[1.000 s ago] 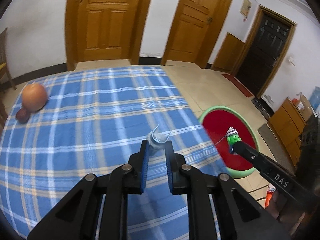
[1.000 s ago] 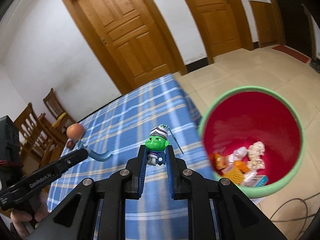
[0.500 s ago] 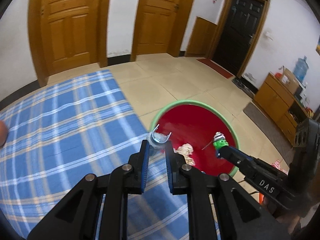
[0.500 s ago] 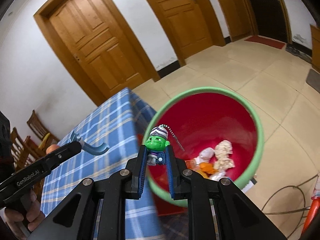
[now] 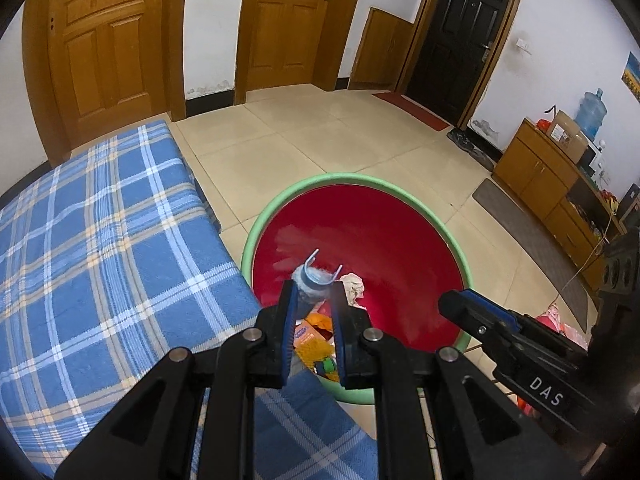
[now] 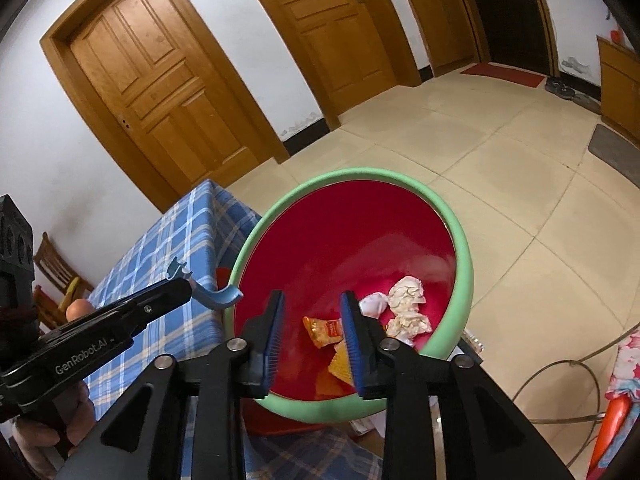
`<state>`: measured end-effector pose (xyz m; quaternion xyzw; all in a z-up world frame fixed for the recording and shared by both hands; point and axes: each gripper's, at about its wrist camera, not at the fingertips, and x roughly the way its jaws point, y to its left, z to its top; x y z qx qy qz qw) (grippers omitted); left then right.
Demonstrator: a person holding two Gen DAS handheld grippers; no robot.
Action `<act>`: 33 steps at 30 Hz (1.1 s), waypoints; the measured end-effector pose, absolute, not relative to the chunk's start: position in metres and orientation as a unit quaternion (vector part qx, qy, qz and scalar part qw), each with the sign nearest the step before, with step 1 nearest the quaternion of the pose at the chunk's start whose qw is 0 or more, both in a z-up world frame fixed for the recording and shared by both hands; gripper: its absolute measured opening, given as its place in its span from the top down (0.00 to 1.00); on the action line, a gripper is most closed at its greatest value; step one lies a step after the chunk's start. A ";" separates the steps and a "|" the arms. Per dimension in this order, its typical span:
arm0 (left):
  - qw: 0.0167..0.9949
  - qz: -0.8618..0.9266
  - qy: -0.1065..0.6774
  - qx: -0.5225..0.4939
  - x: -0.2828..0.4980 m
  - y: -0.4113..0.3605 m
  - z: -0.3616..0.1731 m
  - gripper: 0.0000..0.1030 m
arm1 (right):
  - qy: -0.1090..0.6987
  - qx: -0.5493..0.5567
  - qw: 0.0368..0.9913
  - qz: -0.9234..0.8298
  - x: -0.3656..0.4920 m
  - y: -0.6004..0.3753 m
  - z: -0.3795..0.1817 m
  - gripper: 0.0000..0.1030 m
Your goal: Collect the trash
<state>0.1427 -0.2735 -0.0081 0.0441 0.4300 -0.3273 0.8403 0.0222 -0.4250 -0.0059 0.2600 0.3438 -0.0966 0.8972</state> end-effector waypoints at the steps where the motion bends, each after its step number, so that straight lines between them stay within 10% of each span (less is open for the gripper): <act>1: 0.840 -0.328 0.431 0.042 0.143 -0.273 -0.008 0.82 | 0.344 0.260 0.897 -0.098 0.022 -0.425 -0.006 0.69; 13: 0.849 -0.309 0.427 0.029 0.139 -0.256 -0.004 0.57 | 0.341 0.250 0.900 -0.103 0.017 -0.420 -0.002 0.67; 33: 0.899 -0.154 0.409 0.002 0.108 -0.144 0.011 0.31 | 0.330 0.196 0.922 -0.056 0.011 -0.348 0.027 0.32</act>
